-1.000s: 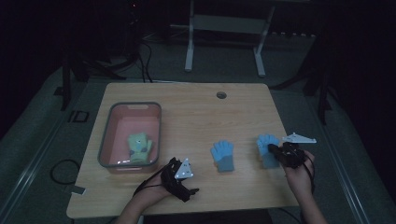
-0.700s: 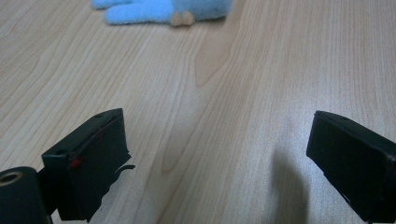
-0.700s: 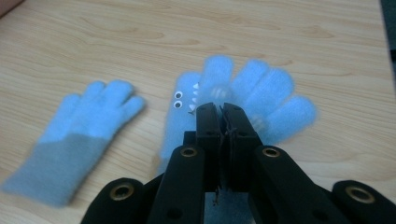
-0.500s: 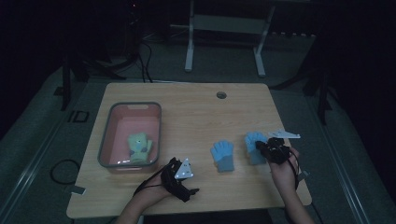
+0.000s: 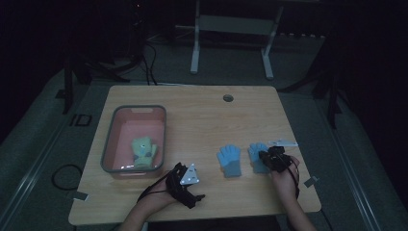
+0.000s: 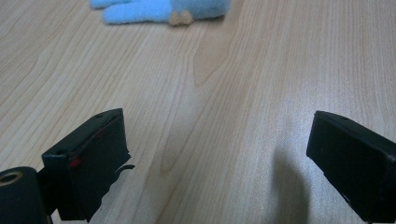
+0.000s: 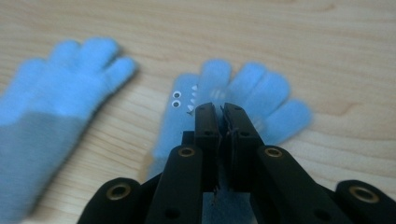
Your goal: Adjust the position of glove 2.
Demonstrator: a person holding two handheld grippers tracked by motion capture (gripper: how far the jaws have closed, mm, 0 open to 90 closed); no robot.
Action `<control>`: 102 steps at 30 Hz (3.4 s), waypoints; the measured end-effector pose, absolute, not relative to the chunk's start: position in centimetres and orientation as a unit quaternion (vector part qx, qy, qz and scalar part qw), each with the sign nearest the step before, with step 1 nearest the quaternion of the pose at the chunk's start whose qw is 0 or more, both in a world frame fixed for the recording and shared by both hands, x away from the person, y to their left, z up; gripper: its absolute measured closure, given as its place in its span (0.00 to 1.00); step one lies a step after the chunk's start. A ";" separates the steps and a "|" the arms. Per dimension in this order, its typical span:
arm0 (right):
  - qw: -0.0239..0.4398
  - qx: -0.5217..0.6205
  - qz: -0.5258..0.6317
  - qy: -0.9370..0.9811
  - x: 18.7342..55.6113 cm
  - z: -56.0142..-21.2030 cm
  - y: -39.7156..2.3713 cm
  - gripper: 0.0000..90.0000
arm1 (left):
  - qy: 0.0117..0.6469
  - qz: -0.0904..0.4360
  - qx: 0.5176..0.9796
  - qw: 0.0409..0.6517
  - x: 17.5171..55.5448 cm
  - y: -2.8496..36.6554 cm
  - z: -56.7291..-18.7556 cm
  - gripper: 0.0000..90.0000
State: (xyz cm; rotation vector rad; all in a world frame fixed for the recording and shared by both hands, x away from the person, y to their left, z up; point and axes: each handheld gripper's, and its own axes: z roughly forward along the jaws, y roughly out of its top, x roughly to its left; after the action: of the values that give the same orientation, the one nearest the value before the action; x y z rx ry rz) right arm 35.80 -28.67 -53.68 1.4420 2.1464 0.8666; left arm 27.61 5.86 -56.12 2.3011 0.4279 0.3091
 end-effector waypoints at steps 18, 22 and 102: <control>0.197 0.443 0.343 0.805 36.0 -52.3 -30.4 0.71 | 0.166 0.122 0.902 0.379 27.6 5.8 -56.2 0.06; 0.192 0.431 0.340 0.814 36.1 -52.8 -31.1 0.71 | 0.167 0.121 0.902 0.380 27.6 5.9 -56.2 0.06; 0.055 0.315 0.353 0.879 36.6 -53.2 -22.2 0.92 | 0.170 0.122 0.903 0.376 27.7 5.7 -56.2 0.06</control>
State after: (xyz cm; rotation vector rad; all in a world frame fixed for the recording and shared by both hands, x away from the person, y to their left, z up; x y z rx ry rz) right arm 36.61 -22.18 -53.22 0.9547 2.6689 1.0723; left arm 27.67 5.71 -56.19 2.3098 0.4346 0.3114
